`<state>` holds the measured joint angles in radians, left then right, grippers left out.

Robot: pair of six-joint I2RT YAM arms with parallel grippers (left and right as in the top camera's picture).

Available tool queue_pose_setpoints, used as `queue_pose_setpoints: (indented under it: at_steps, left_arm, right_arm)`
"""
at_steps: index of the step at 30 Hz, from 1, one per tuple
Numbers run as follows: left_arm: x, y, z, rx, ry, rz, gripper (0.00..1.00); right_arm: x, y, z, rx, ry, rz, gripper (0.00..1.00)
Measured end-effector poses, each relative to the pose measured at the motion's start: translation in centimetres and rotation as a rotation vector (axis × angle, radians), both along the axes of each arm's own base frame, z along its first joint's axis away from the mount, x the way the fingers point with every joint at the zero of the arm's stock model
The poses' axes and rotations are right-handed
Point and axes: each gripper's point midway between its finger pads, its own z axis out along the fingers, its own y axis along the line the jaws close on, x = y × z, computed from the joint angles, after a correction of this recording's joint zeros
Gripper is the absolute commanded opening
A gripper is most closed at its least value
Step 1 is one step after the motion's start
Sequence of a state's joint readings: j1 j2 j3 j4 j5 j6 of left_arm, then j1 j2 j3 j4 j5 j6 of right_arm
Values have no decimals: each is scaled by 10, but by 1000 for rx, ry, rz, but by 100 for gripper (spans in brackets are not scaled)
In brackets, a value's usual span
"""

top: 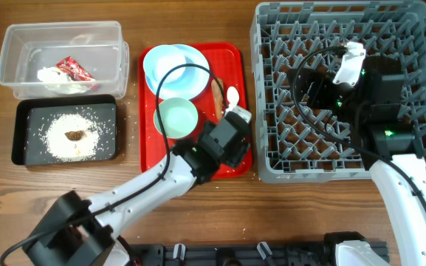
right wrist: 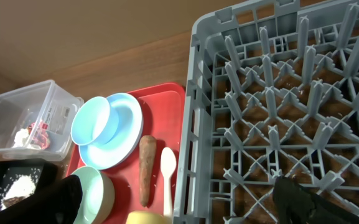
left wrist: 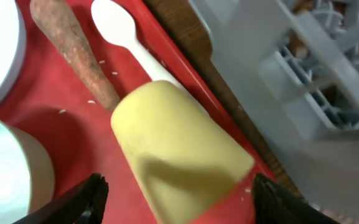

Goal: Sort waste into correct bins and load items into the dishwasher rack

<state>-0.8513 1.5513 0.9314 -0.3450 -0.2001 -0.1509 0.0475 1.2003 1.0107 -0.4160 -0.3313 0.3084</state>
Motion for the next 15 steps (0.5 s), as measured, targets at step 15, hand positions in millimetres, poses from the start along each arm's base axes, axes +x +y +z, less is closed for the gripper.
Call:
queue_pose_setpoints:
  at_steps: [15]
  left_arm:
    - [1,4,-36,192,-18,-119,66]
  right_arm:
    - [-2,0,-4,-1,18,0,100]
